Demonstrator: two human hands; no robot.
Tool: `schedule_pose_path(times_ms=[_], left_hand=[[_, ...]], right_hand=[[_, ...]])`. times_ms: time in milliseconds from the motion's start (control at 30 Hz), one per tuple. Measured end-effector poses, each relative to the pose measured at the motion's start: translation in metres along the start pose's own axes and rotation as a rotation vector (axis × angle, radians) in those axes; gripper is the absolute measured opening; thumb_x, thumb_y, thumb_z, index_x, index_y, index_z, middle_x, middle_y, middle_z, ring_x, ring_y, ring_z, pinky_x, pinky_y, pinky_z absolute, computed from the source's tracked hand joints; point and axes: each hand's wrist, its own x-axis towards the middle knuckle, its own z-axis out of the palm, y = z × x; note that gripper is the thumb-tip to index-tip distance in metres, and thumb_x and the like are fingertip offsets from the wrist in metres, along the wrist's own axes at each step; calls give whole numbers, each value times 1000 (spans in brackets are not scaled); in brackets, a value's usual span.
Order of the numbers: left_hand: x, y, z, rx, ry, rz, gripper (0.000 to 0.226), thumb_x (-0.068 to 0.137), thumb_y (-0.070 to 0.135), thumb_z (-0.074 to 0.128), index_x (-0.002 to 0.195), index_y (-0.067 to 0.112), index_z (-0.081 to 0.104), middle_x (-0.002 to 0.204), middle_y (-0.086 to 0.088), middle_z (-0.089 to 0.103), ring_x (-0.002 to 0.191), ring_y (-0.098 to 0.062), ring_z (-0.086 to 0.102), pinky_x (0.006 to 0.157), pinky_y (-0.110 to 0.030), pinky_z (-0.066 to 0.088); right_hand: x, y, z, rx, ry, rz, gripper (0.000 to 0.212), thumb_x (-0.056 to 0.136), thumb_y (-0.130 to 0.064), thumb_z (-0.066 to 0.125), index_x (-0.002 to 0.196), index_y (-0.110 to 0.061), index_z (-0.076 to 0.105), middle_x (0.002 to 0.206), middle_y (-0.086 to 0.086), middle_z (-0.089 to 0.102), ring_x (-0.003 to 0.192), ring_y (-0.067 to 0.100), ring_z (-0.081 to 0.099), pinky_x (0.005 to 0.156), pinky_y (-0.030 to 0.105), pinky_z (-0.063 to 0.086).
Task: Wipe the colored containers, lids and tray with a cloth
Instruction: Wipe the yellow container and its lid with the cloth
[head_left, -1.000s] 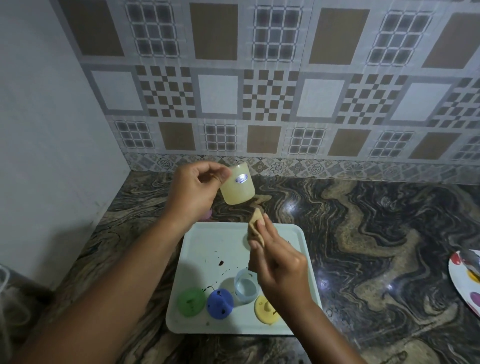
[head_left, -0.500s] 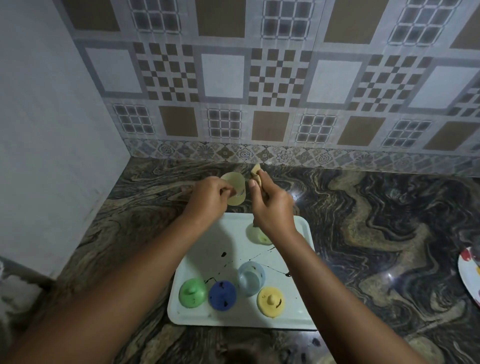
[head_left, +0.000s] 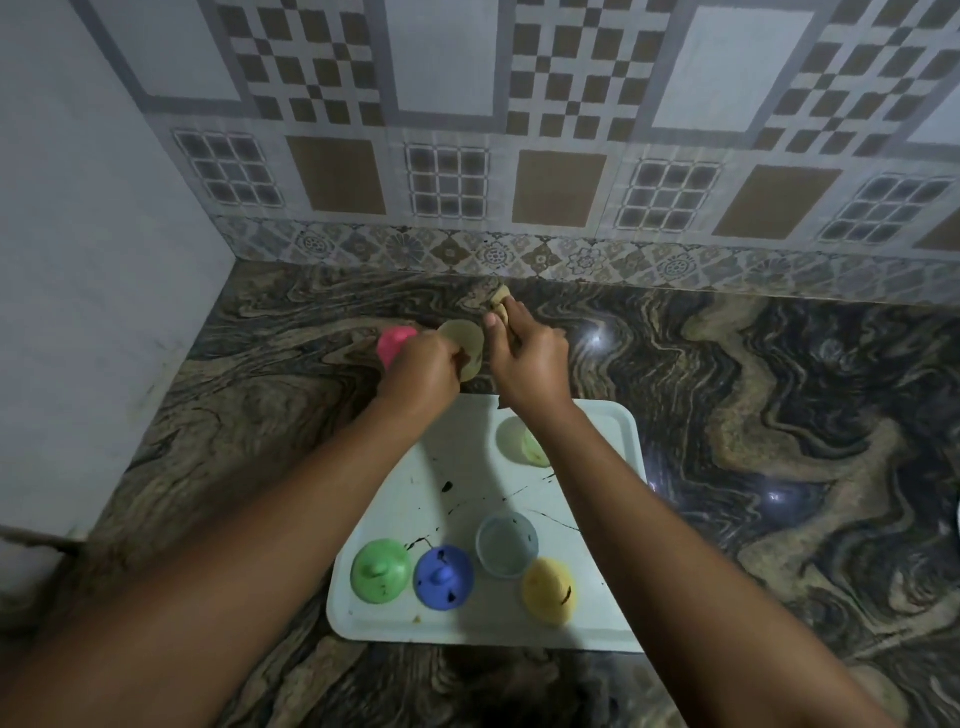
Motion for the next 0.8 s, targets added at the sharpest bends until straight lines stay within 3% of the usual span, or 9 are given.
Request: schedule_pose_path(times_ms=[133,300,400,533,667,733,800], left_hand=[[9,-6,11,11,-66,-26,11,88,3,60,88,4,71,88,-16,67,81,-33,64,66,-31,44],[10,-11,20,38,-104,-27,10,88,5,62,88,6,71,89,-15,69,83,-33,66,70,-37,52],[9,-13,22,64,-111,-24,11,87,4,63,93,4,72,95,-19,70,88,-37,65,77,-41,54],[9,-13,21,84,-96,-4,9,86,7,64,91,4,71,94,-20,69,87,-38,65,74,-40,53],[4,-9,13,69,-62,29,17,86,14,66,101,7,70,100,-16,67,93,-36,64,75,-40,55],[0,-4,5,41,-43,43,25,86,16,65,109,7,69,105,-16,67,97,-35,62,77,-39,53],[-6,2,-7,-4,11,56,33,87,20,64,118,9,68,111,-15,68,102,-33,63,83,-37,51]], right_hand=[[3,2,4,21,-22,31,46,103,-27,58,142,-2,55,148,23,51,141,29,47,112,30,38],[2,7,10,8,-9,49,46,103,-28,57,140,-1,57,143,23,57,135,33,54,109,44,48],[3,9,12,6,-22,73,46,102,-29,58,140,-1,58,144,22,55,137,32,53,109,43,47],[4,11,13,28,-14,80,47,102,-30,58,140,-2,57,144,21,56,137,30,53,109,45,48],[2,9,12,63,1,95,48,102,-32,58,140,-3,57,137,18,63,133,28,57,107,44,49],[0,7,6,91,14,106,48,101,-34,58,141,-7,58,123,14,73,121,23,65,99,37,53],[-4,4,-3,108,26,100,46,102,-34,58,141,-10,59,101,7,77,96,13,68,81,26,52]])
